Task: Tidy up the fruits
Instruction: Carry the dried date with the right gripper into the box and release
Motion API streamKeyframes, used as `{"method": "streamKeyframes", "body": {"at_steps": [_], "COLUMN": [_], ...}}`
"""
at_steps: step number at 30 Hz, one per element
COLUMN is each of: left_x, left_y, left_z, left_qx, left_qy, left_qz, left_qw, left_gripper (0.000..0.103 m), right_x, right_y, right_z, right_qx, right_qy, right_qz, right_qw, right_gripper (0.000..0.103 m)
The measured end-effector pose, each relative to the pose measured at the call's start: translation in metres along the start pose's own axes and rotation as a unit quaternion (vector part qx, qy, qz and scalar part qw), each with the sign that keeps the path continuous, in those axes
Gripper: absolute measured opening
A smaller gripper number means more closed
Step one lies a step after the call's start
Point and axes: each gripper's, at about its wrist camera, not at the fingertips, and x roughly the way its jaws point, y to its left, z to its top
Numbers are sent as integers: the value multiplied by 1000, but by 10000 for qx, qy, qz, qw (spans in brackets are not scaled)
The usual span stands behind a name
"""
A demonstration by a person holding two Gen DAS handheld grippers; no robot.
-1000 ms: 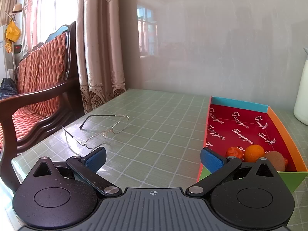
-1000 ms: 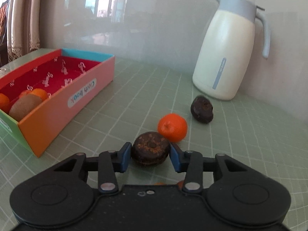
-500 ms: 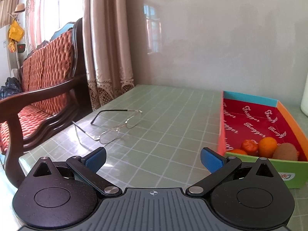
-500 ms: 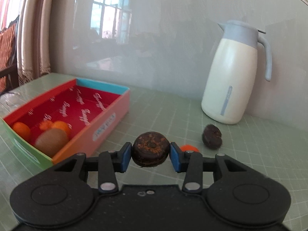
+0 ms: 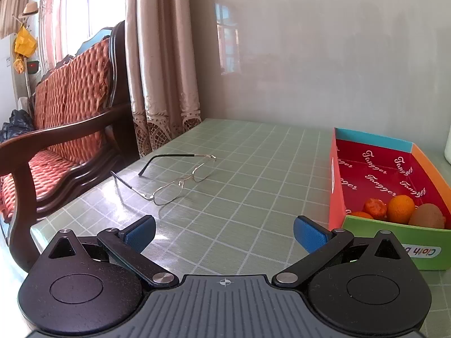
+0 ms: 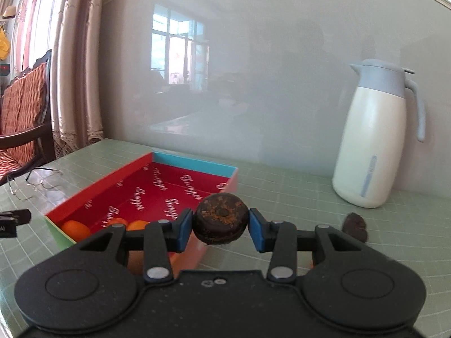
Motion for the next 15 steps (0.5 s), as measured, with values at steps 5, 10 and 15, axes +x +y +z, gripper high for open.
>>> {"method": "streamKeyframes", "body": {"at_steps": [5,10,15], "left_x": [1,1,2], "left_y": [0,4,9], "left_z": [-1,-2,-3], "left_qx": [35,79,21], "left_qy": [16,42,82], "left_qz": [22,59,113], "left_qw": [10000,9999,9999], "left_gripper": [103,103,103], "right_x": [9,19,31], "right_y": [16,33,44], "right_z": [3,3,1], "right_qx": [39,-6,-209], "right_qy": [-40,-80,-54], "right_qz": [146,246,133], "right_qw": [9999,9997,9997], "right_gripper": [41,41,41]}}
